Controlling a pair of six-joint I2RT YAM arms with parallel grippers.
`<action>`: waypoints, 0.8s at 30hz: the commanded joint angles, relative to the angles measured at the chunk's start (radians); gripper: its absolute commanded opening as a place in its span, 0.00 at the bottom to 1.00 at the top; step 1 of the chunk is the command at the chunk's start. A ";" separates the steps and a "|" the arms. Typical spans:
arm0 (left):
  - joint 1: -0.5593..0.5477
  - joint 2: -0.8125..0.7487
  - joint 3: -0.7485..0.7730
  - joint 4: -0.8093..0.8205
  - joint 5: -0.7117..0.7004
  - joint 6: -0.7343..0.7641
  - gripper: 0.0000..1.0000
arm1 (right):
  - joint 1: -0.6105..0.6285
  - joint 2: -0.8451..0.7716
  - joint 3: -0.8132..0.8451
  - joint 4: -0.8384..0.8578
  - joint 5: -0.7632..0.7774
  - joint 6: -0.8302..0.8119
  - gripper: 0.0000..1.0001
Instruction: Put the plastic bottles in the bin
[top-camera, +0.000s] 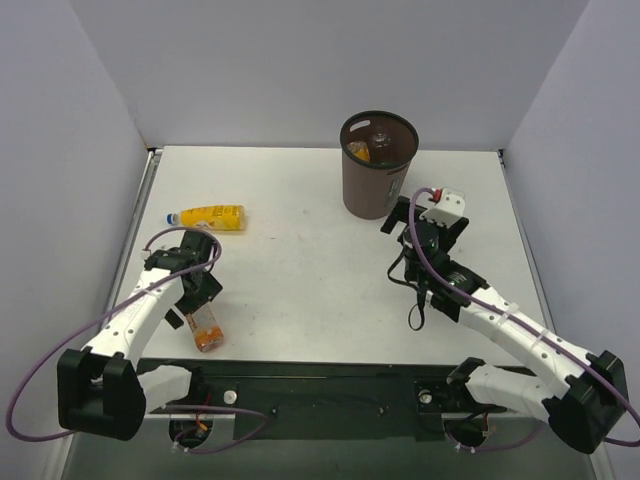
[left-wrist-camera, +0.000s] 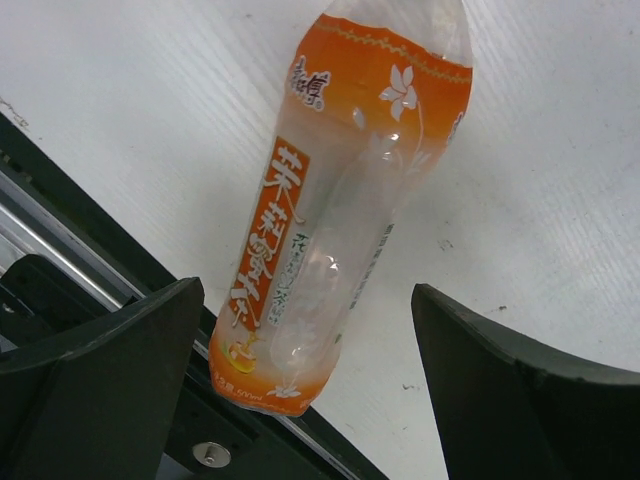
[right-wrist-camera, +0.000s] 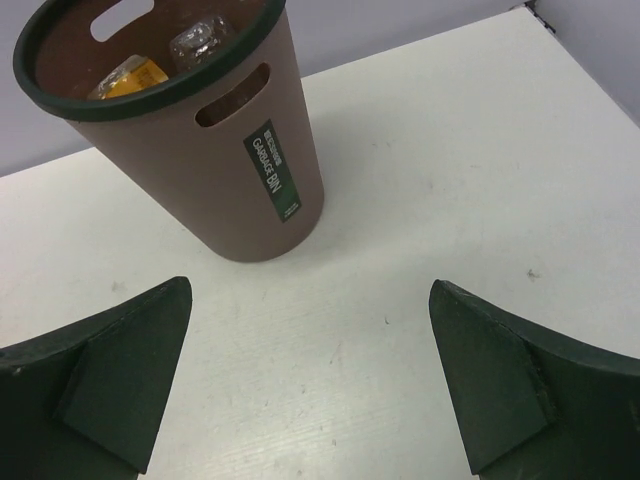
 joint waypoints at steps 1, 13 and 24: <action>0.010 0.063 0.012 0.100 0.049 0.042 0.97 | 0.031 -0.095 -0.057 -0.009 0.018 0.080 1.00; 0.007 0.204 -0.037 0.278 0.210 0.074 0.59 | 0.036 -0.103 -0.021 -0.135 -0.110 0.126 1.00; -0.200 0.089 0.009 0.497 0.417 0.276 0.33 | 0.036 0.060 0.103 -0.267 -0.549 0.242 1.00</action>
